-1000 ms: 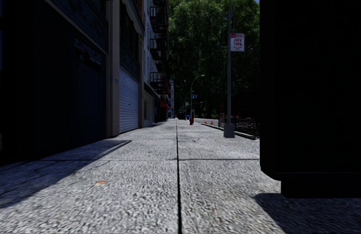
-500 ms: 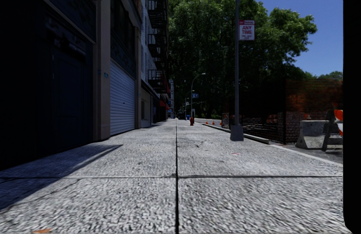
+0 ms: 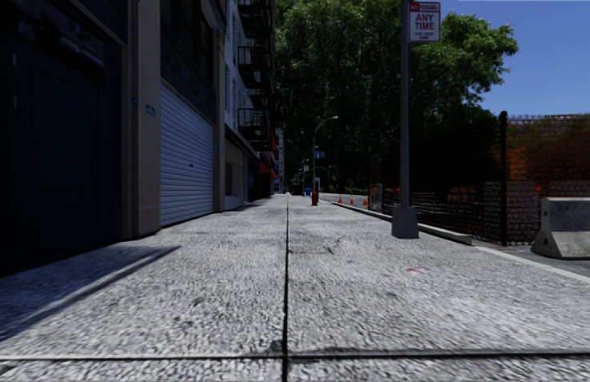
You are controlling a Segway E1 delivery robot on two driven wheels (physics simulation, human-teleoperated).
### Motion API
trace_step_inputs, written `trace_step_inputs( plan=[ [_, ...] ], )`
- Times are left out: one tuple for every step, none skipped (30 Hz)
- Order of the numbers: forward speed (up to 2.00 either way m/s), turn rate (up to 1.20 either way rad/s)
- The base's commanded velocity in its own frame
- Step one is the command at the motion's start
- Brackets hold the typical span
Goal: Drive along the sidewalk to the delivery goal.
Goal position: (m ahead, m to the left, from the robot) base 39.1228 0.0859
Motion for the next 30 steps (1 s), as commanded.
trace_step_inputs(
  plan=[
    [2.00, 0.00],
    [2.00, 0.00],
    [2.00, 0.00],
    [2.00, 0.00],
    [2.00, 0.00],
    [2.00, 0.00],
    [2.00, 0.00],
    [2.00, 0.00],
    [2.00, 0.00],
    [2.00, 0.00],
    [2.00, 0.00],
    [2.00, 0.00],
    [2.00, 0.00],
    [2.00, 0.00],
    [2.00, 0.00],
    [2.00, 0.00],
    [2.00, 0.00],
    [2.00, 0.00],
    [2.00, 0.00],
    [2.00, 0.00],
    [2.00, 0.00],
    [2.00, 0.00],
    [2.00, 0.00],
    [2.00, 0.00],
    [2.00, 0.00],
    [2.00, 0.00],
    [2.00, 0.00],
    [2.00, 0.00],
    [2.00, 0.00],
    [2.00, 0.00]
  ],
)
